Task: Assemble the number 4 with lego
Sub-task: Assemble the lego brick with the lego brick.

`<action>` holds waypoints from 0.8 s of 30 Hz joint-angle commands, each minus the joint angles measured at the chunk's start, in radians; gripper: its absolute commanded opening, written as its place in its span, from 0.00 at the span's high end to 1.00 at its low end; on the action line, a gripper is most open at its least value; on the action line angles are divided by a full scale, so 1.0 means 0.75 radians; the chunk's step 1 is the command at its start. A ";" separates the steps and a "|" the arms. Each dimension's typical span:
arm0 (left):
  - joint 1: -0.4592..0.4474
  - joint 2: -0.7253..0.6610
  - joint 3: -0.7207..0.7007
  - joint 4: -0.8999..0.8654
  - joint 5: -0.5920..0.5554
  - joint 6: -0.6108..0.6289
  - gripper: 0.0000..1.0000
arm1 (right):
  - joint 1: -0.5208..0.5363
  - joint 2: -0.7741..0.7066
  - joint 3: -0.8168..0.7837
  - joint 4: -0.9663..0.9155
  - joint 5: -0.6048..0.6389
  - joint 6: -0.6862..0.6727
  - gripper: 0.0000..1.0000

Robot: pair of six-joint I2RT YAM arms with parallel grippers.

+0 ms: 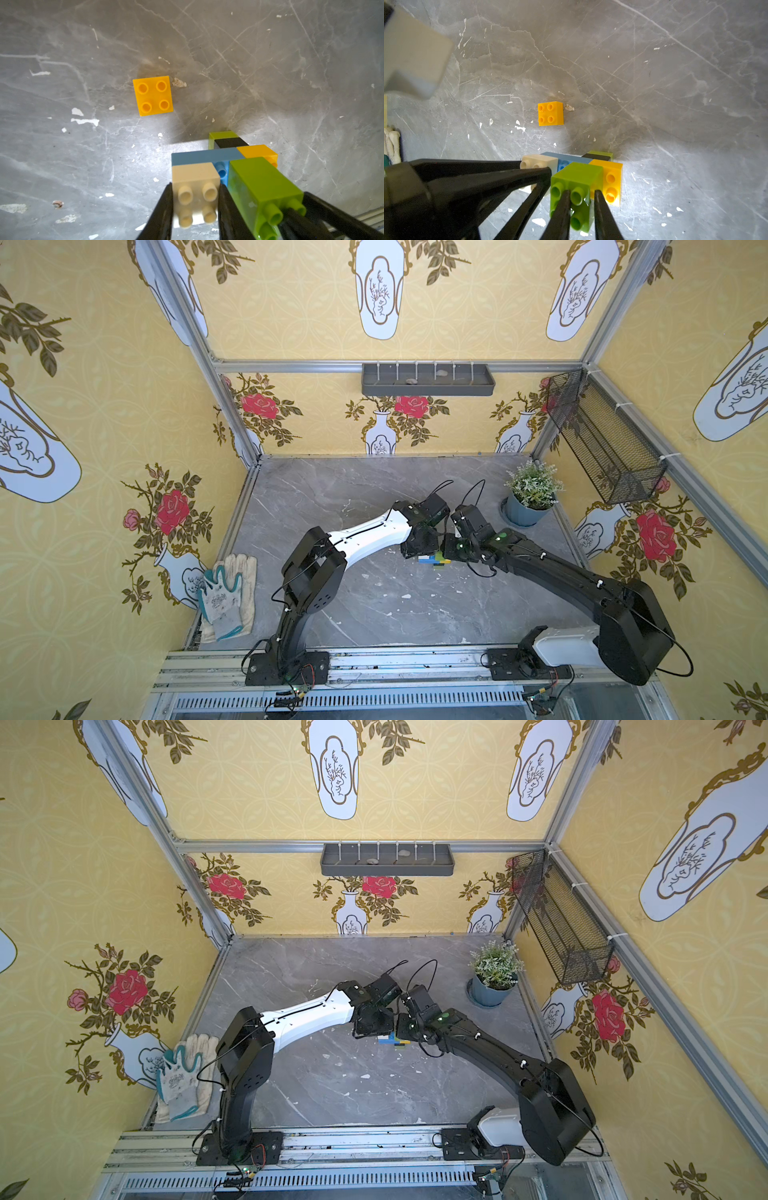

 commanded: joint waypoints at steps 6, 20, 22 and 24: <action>-0.004 0.027 -0.034 -0.113 -0.007 -0.045 0.81 | -0.004 0.014 -0.040 -0.352 0.048 -0.016 0.78; -0.005 -0.002 -0.066 -0.035 0.031 0.058 0.77 | -0.005 -0.007 -0.043 -0.373 0.062 0.004 0.78; -0.005 -0.002 -0.066 -0.030 0.033 0.078 0.77 | -0.005 -0.007 -0.043 -0.374 0.061 0.004 0.78; -0.005 -0.001 -0.068 -0.030 0.031 0.087 0.78 | -0.004 -0.002 -0.042 -0.376 0.066 0.006 0.78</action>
